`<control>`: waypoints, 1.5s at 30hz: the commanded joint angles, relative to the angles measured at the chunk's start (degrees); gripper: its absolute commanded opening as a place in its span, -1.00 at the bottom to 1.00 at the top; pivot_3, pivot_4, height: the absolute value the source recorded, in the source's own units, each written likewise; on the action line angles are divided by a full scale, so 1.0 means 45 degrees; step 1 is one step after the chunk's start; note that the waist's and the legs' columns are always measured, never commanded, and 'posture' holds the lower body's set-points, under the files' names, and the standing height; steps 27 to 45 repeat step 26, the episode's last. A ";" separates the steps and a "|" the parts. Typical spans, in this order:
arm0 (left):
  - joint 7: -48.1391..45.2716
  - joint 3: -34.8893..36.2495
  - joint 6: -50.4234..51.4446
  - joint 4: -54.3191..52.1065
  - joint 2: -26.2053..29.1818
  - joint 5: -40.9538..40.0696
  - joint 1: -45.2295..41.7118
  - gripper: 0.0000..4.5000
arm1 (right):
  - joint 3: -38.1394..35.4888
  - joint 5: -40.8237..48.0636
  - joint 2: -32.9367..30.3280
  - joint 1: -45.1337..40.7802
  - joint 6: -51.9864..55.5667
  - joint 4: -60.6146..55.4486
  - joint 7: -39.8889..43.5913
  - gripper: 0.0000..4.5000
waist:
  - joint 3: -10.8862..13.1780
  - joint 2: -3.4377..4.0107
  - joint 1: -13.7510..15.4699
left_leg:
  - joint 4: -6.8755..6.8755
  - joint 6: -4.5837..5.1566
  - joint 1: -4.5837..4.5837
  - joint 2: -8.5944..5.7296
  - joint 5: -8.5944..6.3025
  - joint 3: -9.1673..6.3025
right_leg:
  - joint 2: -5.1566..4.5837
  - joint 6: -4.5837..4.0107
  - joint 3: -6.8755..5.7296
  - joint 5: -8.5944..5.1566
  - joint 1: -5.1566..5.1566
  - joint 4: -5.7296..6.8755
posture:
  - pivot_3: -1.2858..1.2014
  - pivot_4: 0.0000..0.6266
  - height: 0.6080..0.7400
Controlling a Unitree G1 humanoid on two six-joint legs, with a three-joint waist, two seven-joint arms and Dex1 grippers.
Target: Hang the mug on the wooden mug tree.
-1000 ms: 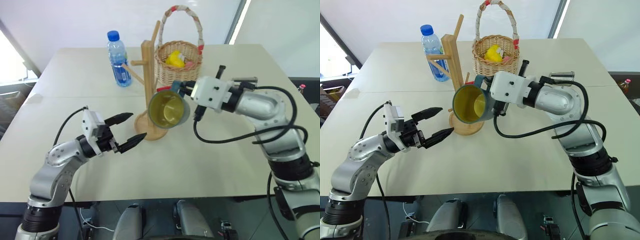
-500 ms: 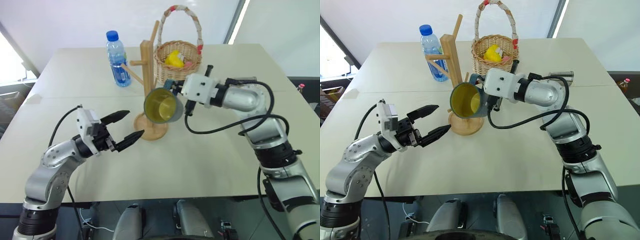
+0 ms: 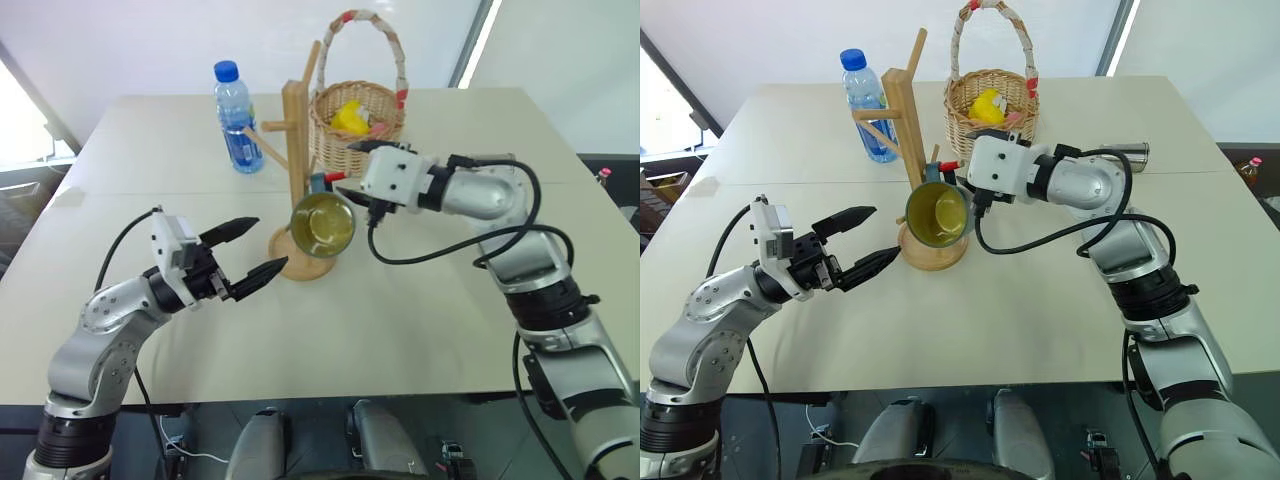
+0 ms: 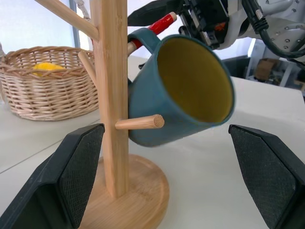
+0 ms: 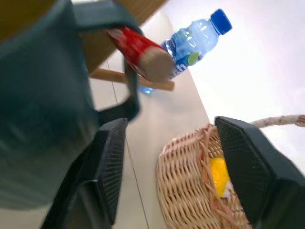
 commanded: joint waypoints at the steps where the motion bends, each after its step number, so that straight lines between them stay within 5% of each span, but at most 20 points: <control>1: 0.0244 0.0449 -0.0260 0.0156 -0.0151 -0.0037 -0.0043 1.00 | -0.1810 0.1042 -0.0695 0.0328 0.0155 -0.1322 0.0208 0.28 | 0.0000 0.0000 0.0019 | -0.0001 -0.0001 0.0000 0.0000 0.0000 -0.0001 | -0.0001 0.0000 0.0000 0.0000 0.0001 -0.0002 | 0.03 -0.52 1.00; 8: 0.1372 0.1270 -0.0553 0.1589 -0.1083 0.0065 -0.0012 1.00 | -0.5520 0.4508 -0.0042 0.3535 0.1937 -0.1611 -0.0337 0.28 | -0.0002 -0.0011 0.0007 | -0.0011 0.0001 0.0008 0.0001 -0.0001 -0.0001 | -0.0003 0.0001 0.0001 0.0000 0.0015 -0.0013 | 0.03 -0.52 1.00; 12: 0.2795 0.1623 -0.1277 0.2912 -0.1806 0.1174 0.0245 1.00 | -0.6312 0.4557 0.1059 0.5703 0.0722 0.0102 -0.1274 0.28 | -0.0003 -0.0007 -0.0013 | -0.0012 0.0001 0.0019 0.0001 -0.0001 0.0005 | -0.0003 0.0002 0.0005 0.0001 0.0023 -0.0008 | 0.03 -0.52 1.00; 22: 0.5696 0.1925 -0.2766 0.4352 -0.3055 0.3365 0.0746 1.00 | -0.5831 0.4095 0.3047 0.6639 -0.1493 0.2175 -0.3046 0.28 | -0.0002 -0.0003 -0.0027 | -0.0010 0.0000 0.0030 0.0005 0.0000 0.0013 | 0.0011 0.0004 0.0014 0.0002 0.0009 0.0025 | 0.03 -0.52 1.00; 45: 0.5807 0.1836 -0.2718 0.4284 -0.3119 0.3572 0.1004 1.00 | -0.5730 0.4125 0.3283 0.6709 -0.1929 0.2598 -0.3308 0.28 | -0.0002 -0.0003 0.0002 | -0.0010 0.0000 0.0021 0.0001 0.0000 0.0013 | 0.0006 0.0004 0.0013 0.0002 0.0008 0.0017 | 0.03 -0.52 1.00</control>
